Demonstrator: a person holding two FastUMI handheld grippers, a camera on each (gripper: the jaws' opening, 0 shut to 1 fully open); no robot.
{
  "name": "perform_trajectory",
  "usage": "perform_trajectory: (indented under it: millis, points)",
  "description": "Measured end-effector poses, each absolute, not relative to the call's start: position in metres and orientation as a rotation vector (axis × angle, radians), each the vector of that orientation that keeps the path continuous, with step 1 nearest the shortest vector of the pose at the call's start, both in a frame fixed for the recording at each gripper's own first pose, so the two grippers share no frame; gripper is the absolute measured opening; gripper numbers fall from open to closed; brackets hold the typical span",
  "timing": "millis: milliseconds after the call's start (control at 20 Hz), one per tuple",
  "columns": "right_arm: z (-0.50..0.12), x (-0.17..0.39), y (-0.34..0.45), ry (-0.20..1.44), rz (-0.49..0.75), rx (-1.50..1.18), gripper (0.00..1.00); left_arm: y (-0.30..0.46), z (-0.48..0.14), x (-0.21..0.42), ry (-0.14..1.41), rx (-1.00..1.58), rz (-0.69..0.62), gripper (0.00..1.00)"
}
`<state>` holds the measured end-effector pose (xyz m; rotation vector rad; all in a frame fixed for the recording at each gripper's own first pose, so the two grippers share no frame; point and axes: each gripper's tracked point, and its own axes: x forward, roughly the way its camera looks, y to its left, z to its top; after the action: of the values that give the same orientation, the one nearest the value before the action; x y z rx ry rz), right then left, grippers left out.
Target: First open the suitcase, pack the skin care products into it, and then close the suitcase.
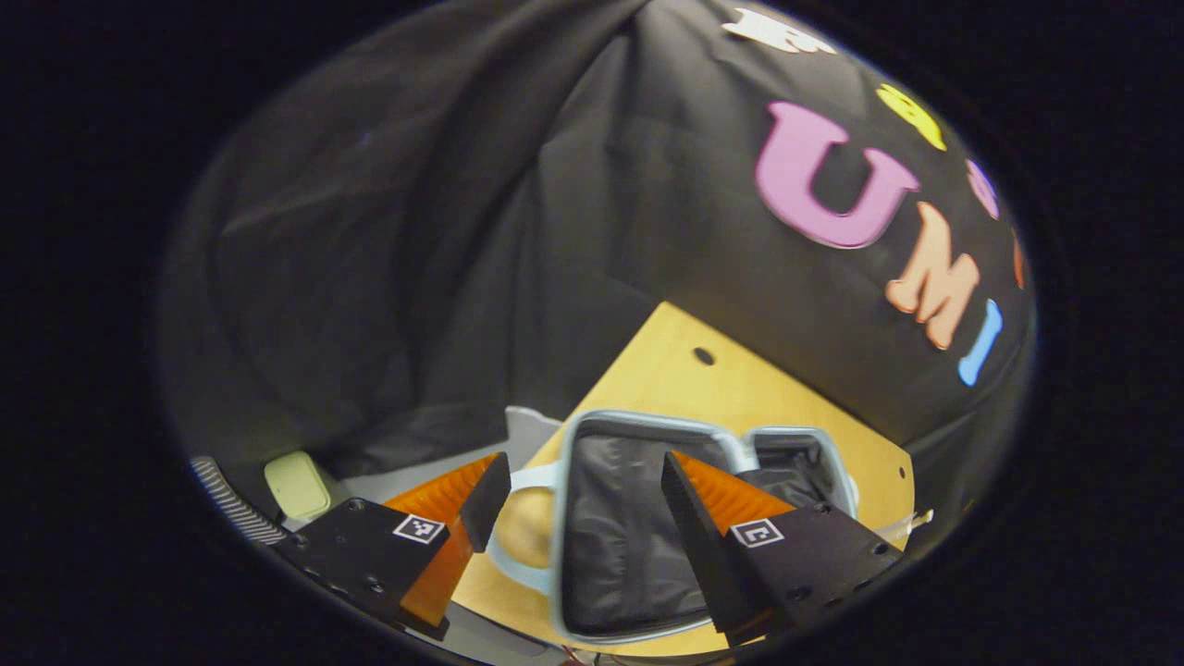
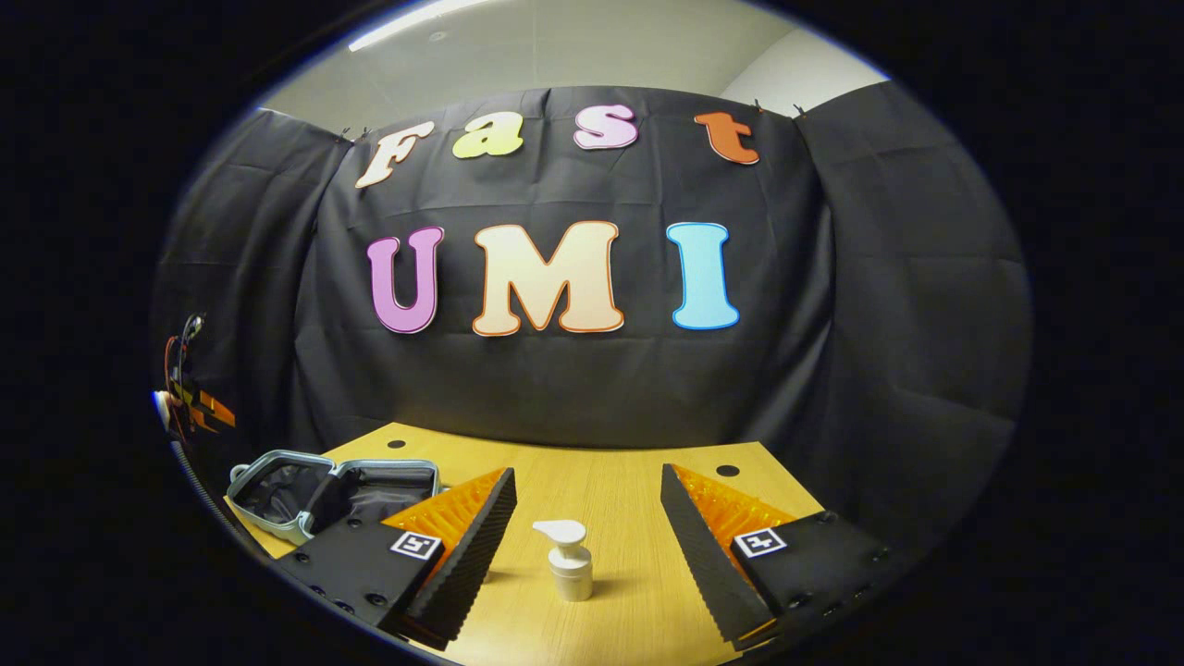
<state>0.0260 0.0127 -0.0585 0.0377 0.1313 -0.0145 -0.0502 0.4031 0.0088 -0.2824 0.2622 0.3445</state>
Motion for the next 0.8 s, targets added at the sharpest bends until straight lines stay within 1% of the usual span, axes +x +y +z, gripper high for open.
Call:
perform_trajectory:
  millis: [100,150,200,300,400,600,800]
  points:
    - [-0.065,0.029,0.012,0.138,0.005,0.047,0.99,0.330,0.039,-0.040,0.197,-0.255,0.235,0.96]
    - [-0.068,0.031,0.013,0.142,0.018,0.053,0.98,0.295,0.051,-0.035,0.164,-0.253,0.183,0.93]
    - [-0.072,0.032,0.013,0.145,0.029,0.057,0.99,0.261,0.060,-0.029,0.133,-0.259,0.125,0.95]
    - [-0.081,0.034,0.013,0.159,0.054,0.061,0.99,0.190,0.071,-0.017,0.077,-0.282,0.012,0.95]
    - [-0.088,0.036,0.012,0.166,0.076,0.061,0.99,0.130,0.072,-0.002,0.033,-0.253,-0.073,0.95]
    - [-0.105,0.042,0.009,0.181,0.116,0.068,0.99,0.025,0.049,0.031,-0.014,-0.200,-0.194,0.95]
    - [-0.123,0.048,0.001,0.189,0.127,0.083,0.99,-0.042,0.005,0.054,0.035,-0.177,-0.226,0.96]
